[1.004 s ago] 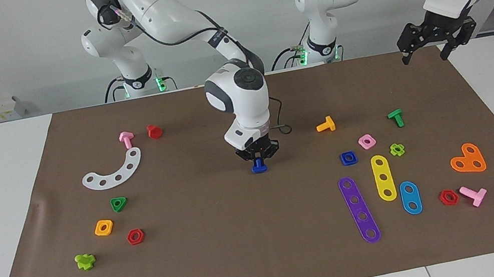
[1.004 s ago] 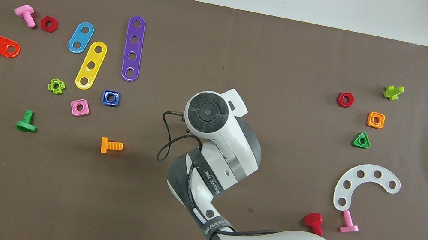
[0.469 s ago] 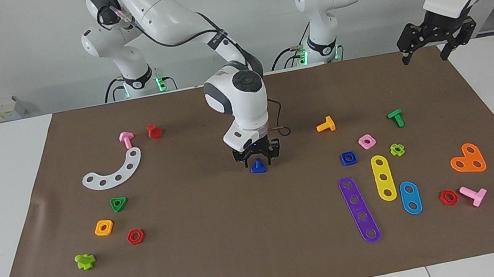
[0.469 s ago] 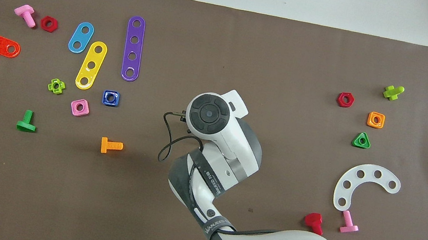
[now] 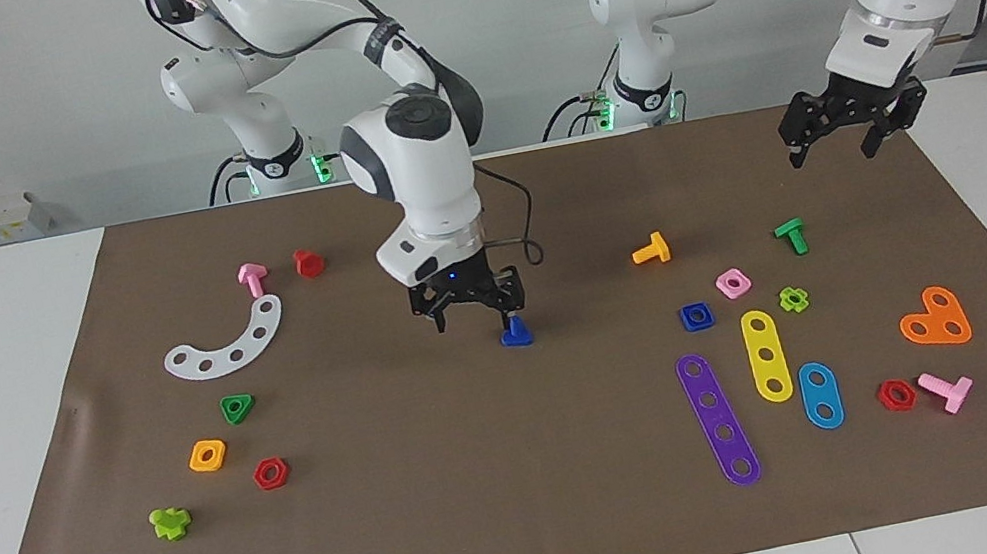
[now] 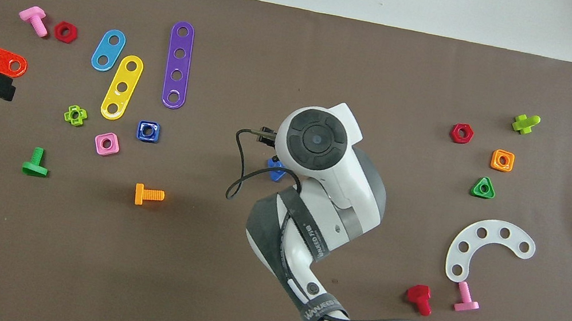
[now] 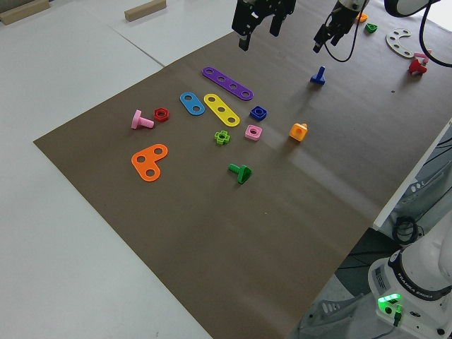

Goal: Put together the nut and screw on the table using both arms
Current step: 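Retract the right gripper while the left gripper reaches the dark blue nut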

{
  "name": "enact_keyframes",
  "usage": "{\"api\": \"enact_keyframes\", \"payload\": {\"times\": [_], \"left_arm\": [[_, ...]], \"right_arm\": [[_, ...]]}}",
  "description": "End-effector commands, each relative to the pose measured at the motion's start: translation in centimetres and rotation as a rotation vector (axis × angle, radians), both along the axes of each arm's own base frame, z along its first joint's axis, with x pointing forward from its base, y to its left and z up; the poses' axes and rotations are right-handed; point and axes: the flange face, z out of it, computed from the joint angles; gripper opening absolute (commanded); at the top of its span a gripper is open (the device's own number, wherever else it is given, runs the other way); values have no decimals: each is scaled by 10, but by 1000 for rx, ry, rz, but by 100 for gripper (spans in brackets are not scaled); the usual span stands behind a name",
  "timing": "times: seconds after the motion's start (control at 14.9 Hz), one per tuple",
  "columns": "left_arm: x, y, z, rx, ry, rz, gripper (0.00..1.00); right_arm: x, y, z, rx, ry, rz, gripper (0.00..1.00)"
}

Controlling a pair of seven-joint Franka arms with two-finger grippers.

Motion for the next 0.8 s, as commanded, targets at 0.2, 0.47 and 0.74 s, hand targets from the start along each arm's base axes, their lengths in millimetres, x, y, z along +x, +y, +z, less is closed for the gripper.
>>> {"api": "enact_keyframes", "payload": {"times": [0.2, 0.47, 0.74], "left_arm": [[12, -46, -94, -18, -27, 57, 97], [16, -63, -153, -28, -74, 62, 97], [25, -87, -205, -27, -55, 62, 95]], "right_arm": [[9, -135, 79, -37, -12, -6, 100], [0, -216, 118, -29, 21, 45, 100], [-21, -254, 161, -11, 56, 82, 100]]}}
